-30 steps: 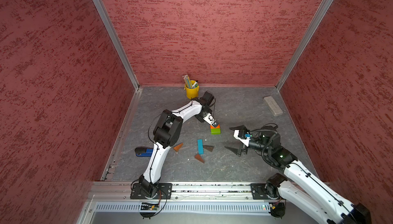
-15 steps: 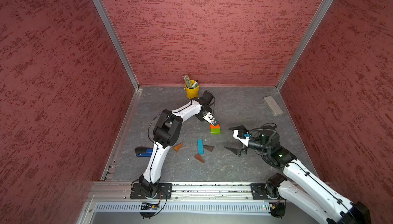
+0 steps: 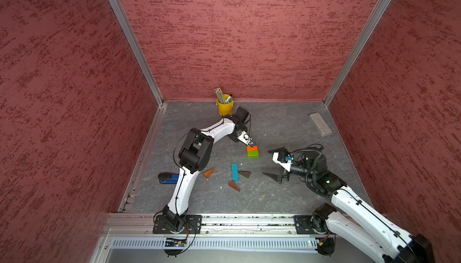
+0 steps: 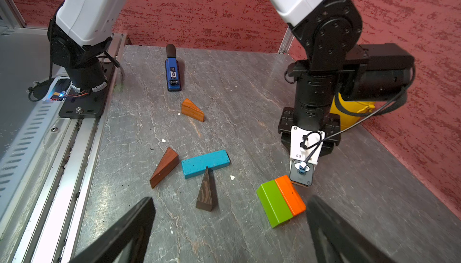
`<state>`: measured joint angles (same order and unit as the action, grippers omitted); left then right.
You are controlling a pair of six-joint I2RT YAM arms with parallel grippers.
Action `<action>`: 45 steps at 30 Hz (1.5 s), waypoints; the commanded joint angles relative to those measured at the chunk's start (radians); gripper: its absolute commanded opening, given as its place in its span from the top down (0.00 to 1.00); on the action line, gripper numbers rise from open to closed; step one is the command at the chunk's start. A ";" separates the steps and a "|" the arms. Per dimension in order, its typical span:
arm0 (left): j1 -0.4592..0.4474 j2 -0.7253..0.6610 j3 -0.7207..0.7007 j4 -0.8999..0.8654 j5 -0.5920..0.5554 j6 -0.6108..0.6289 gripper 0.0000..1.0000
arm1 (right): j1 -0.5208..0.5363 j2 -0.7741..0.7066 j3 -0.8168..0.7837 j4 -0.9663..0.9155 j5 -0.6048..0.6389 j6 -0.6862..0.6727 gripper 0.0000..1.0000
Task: Assemble a small pinwheel with building blocks
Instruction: Assemble the building block at the center of the board.
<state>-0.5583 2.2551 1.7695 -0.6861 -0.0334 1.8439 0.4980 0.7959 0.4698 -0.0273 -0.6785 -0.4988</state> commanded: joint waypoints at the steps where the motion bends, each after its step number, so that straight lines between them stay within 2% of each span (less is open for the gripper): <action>1: 0.007 -0.057 -0.044 0.022 0.000 -0.052 0.51 | 0.000 -0.005 -0.005 0.026 -0.023 -0.011 0.03; 6: 0.018 -0.107 -0.140 0.183 -0.008 -0.203 0.51 | 0.000 -0.011 -0.008 0.033 -0.021 -0.008 0.03; 11: 0.036 -0.118 -0.158 0.221 0.020 -0.329 0.51 | 0.000 -0.011 -0.007 0.030 -0.024 -0.005 0.03; 15: 0.058 -0.117 -0.133 0.231 0.077 -0.495 0.50 | 0.000 -0.012 -0.008 0.032 -0.019 -0.005 0.03; 20: 0.061 -0.114 -0.147 0.289 0.086 -0.572 0.50 | 0.000 -0.006 -0.007 0.032 -0.021 -0.003 0.03; 30: 0.054 -0.115 -0.143 0.293 0.156 -0.597 0.50 | 0.000 -0.003 -0.007 0.030 -0.019 -0.003 0.03; 45: 0.046 -0.108 -0.137 0.293 0.186 -0.601 0.49 | 0.000 -0.003 -0.006 0.027 -0.020 -0.005 0.03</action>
<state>-0.5064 2.1708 1.6230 -0.4007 0.1246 1.2602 0.4980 0.7952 0.4698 -0.0261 -0.6781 -0.4984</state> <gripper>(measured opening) 0.506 0.973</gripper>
